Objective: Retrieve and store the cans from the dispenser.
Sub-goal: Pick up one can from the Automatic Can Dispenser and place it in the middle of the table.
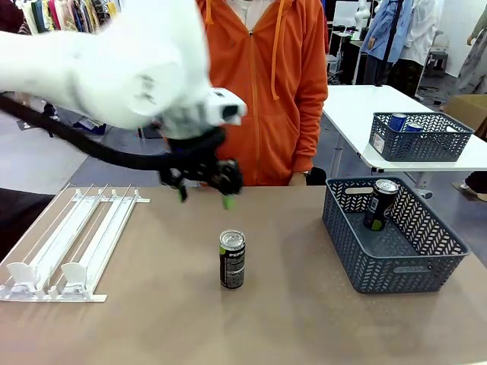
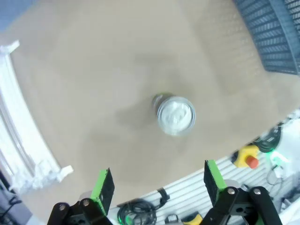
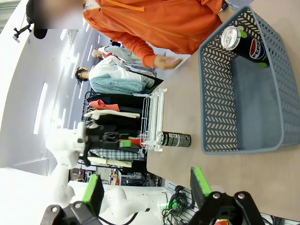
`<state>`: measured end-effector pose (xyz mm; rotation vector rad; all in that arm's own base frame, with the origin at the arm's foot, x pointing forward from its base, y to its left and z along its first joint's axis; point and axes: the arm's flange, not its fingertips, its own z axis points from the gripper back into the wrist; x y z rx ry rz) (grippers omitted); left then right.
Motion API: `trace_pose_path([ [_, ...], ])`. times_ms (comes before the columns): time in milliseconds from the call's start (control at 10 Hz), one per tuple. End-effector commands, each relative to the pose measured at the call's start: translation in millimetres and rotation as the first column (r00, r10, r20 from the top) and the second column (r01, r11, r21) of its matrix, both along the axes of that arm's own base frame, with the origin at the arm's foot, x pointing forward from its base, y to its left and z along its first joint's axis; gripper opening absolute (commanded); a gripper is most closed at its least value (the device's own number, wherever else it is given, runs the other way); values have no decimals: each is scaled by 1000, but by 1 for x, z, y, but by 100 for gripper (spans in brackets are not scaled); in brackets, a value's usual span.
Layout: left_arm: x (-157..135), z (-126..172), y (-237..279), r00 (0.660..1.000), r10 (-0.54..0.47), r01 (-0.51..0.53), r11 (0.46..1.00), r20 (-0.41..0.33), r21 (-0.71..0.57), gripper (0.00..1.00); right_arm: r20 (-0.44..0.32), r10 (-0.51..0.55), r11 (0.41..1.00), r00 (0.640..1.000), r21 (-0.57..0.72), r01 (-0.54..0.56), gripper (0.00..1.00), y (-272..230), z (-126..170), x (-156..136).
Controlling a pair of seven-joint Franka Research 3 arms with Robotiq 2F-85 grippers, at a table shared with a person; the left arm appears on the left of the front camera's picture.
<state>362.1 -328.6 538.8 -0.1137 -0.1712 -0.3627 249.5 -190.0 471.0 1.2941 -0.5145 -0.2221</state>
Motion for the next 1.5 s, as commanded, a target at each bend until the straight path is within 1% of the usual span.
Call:
trace_pose_path([
  [0, -49, 24, 104, 1000, -14, 11, 985, -18, -174, 100, 23, -8, 1000, 1000, 20, 7, 100, 1, 4, 2],
  [100, -66, 33, 161, 999, 30, -34, 959, -18, -282, 100, 23, -8, 1000, 1000, 20, 7, 100, 1, 4, 2],
  [200, -75, 32, 215, 997, 74, -78, 923, -25, -377, 100, 23, -8, 1000, 1000, 20, 7, 100, 1, 4, 2],
  [300, -82, 22, 273, 995, 91, -101, 874, -43, -475, 100, 23, -8, 1000, 1000, 20, 7, 100, 1, 4, 2],
  [400, -90, 5, 328, 997, 46, -72, 774, -58, -629, 100, 23, -8, 1000, 1000, 20, 7, 100, 1, 4, 2],
  [500, -93, -20, 381, 988, 99, -157, 650, -122, -744, 100, 23, -8, 1000, 1000, 20, 7, 100, 1, 4, 2],
  [600, -99, -39, 412, 976, 147, -215, 555, -160, -803, 100, 23, -8, 1000, 1000, 20, 7, 100, 1, 4, 2],
  [700, -103, -54, 426, 967, 181, -243, 471, -177, -848, 100, 23, -8, 1000, 1000, 20, 7, 100, 1, 4, 2],
  [800, -100, -65, 429, 963, 209, -249, 435, -172, -865, 100, 23, -8, 1000, 1000, 20, 7, 100, 1, 4, 2],
  [900, -106, -24, 441, 976, 172, -210, 552, -137, -807, 100, 23, -8, 1000, 1000, 20, 7, 100, 1, 4, 2],
  [1400, -106, -24, 441, 976, 172, -210, 552, -137, -807, 100, 23, -8, 1000, 1000, 20, 7, 100, 1, 4, 2],
])
